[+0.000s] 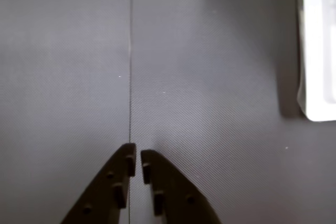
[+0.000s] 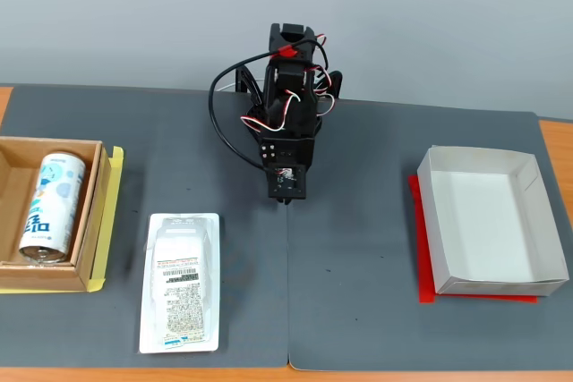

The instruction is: Pick the can and put it in the brown box

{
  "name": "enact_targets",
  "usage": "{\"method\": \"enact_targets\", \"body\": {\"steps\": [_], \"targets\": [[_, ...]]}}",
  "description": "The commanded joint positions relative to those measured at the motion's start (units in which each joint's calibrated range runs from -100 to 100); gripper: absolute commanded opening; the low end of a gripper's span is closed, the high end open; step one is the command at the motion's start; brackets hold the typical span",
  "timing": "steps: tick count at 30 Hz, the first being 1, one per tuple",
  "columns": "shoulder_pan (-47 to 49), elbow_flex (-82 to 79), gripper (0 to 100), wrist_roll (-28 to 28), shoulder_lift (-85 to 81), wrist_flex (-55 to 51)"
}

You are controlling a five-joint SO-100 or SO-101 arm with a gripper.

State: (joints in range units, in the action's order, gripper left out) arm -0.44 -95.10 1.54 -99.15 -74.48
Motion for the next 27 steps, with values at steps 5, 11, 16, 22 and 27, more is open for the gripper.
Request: {"method": "enact_targets", "body": {"steps": [5,11,16,22,27], "targets": [[0.0,2.7,1,0.0,-0.8,-0.1],[0.0,2.7,1,0.0,-0.8,-0.1],[-0.2,2.9,1,-0.2,-0.7,-0.1],[-0.7,3.0,1,-0.2,-0.5,-0.1],[-0.6,3.0,1,-0.2,-0.5,-0.1]]}}
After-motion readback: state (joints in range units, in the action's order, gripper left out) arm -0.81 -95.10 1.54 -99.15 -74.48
